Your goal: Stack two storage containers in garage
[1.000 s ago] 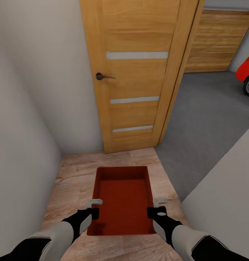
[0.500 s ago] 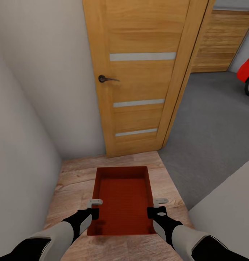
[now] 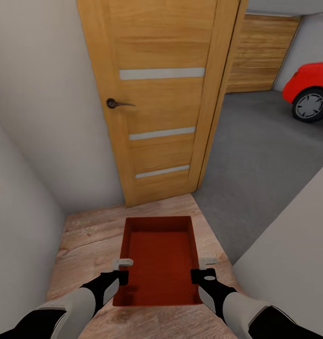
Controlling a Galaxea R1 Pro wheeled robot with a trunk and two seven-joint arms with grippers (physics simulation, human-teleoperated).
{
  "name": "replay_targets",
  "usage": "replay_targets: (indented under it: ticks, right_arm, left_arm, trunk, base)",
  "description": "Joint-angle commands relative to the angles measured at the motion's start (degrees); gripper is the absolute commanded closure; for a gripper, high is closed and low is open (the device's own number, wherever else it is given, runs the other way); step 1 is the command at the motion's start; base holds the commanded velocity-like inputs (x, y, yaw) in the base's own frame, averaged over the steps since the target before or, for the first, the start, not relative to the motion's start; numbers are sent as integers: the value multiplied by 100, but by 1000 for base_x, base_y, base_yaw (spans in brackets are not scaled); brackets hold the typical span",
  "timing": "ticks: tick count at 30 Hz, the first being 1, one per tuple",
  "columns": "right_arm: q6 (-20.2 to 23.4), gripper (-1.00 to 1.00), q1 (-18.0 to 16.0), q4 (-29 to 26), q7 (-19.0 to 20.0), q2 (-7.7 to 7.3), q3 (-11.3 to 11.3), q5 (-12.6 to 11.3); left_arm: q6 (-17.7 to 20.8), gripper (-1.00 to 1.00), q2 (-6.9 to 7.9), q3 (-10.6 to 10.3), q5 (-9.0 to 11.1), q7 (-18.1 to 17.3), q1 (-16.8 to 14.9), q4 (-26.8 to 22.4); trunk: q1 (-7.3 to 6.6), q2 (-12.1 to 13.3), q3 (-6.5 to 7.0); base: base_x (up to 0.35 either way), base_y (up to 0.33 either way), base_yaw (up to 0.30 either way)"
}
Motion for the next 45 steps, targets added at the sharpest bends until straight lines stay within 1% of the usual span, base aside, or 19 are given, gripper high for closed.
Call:
replay_targets:
  ticks: [1, 9, 30, 40, 45]
  right_arm:
    - [-26, 100, -3, 111, -14, 1, -11, -127]
    - [-22, 100, -3, 111, -7, -2, -11, -127]
    - [-28, 100, -3, 111, -14, 2, -9, -127]
    - [-38, 100, -3, 111, -14, 7, -12, -127]
    - [-31, 100, -3, 111, -14, 7, -16, -127]
  left_arm:
    - [-124, 100, 134, -155, -59, 51, -2, -32]
    - [-124, 100, 134, -155, -59, 51, 0, -32]
    - [-124, 100, 129, -155, -76, 56, 0, -32]
    - [-124, 100, 125, -155, -85, 53, 0, -32]
    - [-119, 100, 125, -155, -85, 51, 0, -28]
  trunk:
    - [0, -2, -4]
    - [0, -2, -4]
    - [0, -2, -4]
    - [0, -2, -4]
    - [0, -2, -4]
  base:
    - [0, 0, -242]
    - [0, 0, -199]
    - [5, 1, -6]
    - [262, 140, -7]
    - [298, 170, -183]
